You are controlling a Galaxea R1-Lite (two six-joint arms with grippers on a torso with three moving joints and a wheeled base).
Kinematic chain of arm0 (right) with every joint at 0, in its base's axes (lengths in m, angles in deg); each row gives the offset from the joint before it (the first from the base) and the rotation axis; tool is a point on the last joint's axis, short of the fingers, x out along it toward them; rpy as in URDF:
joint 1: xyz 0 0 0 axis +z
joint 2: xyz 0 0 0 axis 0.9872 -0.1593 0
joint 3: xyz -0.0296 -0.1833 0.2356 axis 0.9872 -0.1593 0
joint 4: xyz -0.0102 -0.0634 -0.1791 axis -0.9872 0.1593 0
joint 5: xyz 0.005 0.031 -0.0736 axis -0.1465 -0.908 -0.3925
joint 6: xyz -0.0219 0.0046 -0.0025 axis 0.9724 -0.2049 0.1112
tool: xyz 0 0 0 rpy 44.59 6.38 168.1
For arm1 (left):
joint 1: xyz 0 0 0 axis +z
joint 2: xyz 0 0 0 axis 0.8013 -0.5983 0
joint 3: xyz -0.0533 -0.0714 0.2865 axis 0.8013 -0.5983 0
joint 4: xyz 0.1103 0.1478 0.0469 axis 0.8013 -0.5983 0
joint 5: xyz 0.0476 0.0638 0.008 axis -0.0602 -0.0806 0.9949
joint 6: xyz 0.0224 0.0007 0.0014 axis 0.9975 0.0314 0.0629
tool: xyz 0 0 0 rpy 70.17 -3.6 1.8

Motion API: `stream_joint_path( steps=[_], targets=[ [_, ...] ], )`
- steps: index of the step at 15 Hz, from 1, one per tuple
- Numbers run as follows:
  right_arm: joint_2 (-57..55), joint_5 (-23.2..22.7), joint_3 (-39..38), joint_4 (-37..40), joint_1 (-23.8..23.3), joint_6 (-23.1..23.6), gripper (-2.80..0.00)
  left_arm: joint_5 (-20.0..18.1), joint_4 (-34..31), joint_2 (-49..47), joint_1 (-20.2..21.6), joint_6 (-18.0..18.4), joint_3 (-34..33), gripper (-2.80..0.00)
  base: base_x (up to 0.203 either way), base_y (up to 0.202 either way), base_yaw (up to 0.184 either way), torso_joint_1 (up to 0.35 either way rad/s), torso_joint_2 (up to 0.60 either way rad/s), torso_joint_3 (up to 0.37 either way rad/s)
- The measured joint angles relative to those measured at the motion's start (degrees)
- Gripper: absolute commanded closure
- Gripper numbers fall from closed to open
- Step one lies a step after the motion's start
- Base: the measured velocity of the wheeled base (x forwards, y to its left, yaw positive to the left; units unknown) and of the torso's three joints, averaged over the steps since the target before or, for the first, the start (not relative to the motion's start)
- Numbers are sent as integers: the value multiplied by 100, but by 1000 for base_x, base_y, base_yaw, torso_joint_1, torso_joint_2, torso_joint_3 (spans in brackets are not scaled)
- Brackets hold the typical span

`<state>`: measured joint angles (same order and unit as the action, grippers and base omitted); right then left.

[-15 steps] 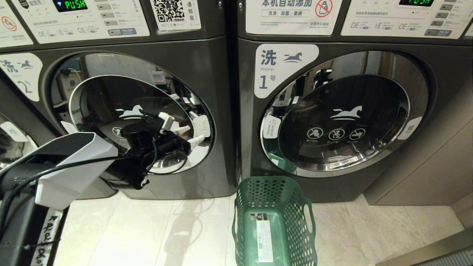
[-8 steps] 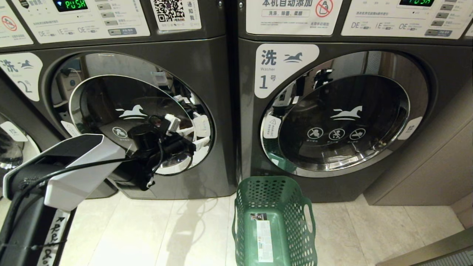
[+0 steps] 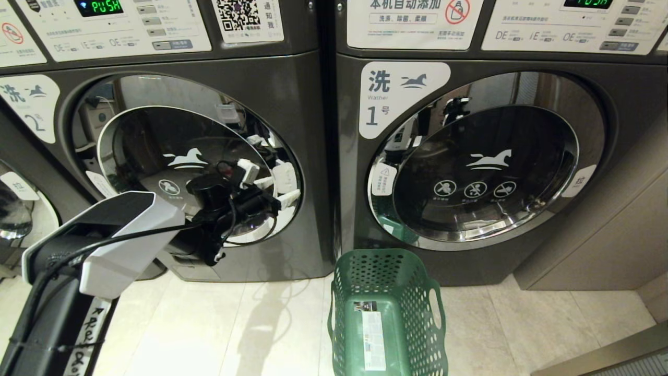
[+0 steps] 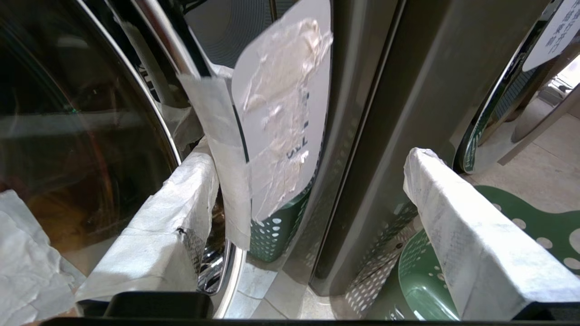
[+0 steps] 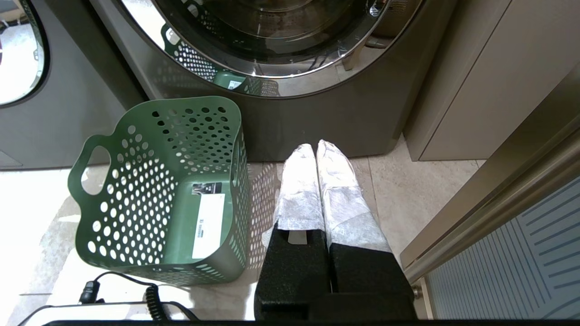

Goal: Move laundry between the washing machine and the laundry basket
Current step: Open the lid of the washing machine

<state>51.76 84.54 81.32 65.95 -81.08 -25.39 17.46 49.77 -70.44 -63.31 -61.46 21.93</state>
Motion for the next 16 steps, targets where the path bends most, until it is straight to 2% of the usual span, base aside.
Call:
stream_joint_path(
  steps=[2, 5, 9, 13, 16],
  targets=[
    [0, 0, 0, 2, 0, 0, 0, -124, 0, -65, 15, -19, 49, -280, 0, 0, 0, 0, 0, 0],
    [0, -1, 0, 2, 0, 2, 0, -560, -6, -207, 78, -27, 223, -280, 0, 0, 0, 0, 0, 0],
    [0, 0, 0, 0, -2, 0, 0, -793, -14, -508, 107, -124, 890, -280, 0, 0, 0, 0, 0, 0],
    [0, 0, 0, 1, 0, 1, 0, -856, 20, -616, 100, -140, 970, -280, 0, 0, 0, 0, 0, 0],
    [0, 0, 0, 0, 0, 1, 0, -1143, 11, -618, 100, -223, 970, -280, 0, 0, 0, 0, 0, 0]
  ],
)
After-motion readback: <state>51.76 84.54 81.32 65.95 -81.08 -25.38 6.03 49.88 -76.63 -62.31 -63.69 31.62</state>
